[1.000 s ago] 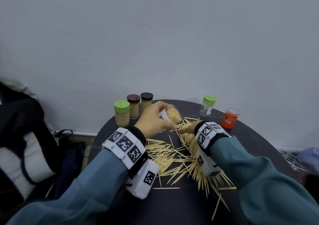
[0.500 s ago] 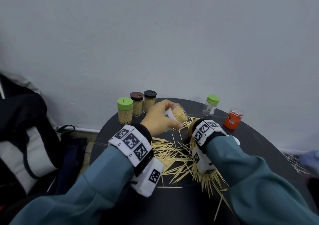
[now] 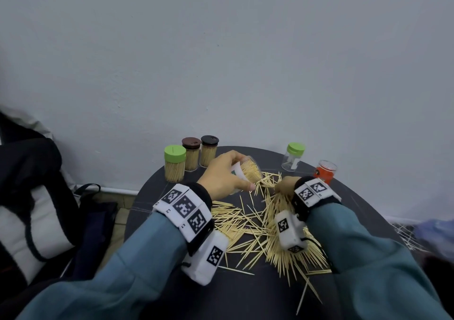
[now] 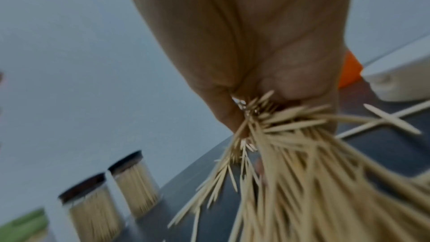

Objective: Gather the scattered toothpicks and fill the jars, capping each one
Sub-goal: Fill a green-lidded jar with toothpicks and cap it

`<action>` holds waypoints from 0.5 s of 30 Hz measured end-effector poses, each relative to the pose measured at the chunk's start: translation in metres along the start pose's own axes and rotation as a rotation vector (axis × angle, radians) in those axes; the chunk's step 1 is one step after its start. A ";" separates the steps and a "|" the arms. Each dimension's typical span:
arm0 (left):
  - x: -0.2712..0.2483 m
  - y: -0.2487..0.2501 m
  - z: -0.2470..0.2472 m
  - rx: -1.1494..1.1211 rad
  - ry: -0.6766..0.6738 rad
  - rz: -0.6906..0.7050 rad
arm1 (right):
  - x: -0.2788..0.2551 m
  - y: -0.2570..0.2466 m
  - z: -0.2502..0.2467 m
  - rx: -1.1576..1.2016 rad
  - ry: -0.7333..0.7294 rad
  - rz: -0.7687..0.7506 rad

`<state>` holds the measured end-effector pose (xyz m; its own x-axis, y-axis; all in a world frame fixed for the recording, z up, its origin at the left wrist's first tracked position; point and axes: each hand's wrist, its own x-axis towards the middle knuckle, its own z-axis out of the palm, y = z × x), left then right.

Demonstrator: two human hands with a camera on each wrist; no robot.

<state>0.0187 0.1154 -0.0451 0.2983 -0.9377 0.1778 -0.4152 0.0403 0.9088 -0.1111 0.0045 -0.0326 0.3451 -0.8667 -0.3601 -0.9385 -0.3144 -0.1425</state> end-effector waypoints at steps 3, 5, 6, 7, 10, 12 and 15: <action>-0.001 0.001 0.000 -0.013 -0.005 0.003 | 0.019 0.017 0.005 0.481 -0.048 0.047; -0.001 0.001 0.001 -0.014 -0.008 0.007 | 0.022 0.026 0.008 0.959 -0.153 0.025; -0.001 0.002 0.001 -0.012 -0.008 0.007 | 0.022 0.030 0.009 1.099 -0.122 0.024; -0.001 0.002 0.002 -0.010 -0.007 0.006 | 0.026 0.034 0.011 1.196 -0.129 0.034; 0.000 0.002 0.003 -0.002 -0.014 0.001 | 0.028 0.042 0.019 1.364 -0.105 0.001; -0.001 0.001 0.003 0.009 -0.018 0.003 | 0.029 0.046 0.021 1.438 -0.111 -0.031; -0.001 -0.001 0.005 0.020 -0.019 0.004 | 0.027 0.050 0.023 1.490 -0.108 -0.094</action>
<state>0.0145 0.1142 -0.0477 0.2803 -0.9440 0.1740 -0.4339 0.0371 0.9002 -0.1488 -0.0256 -0.0710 0.4637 -0.8133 -0.3515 -0.0648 0.3645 -0.9289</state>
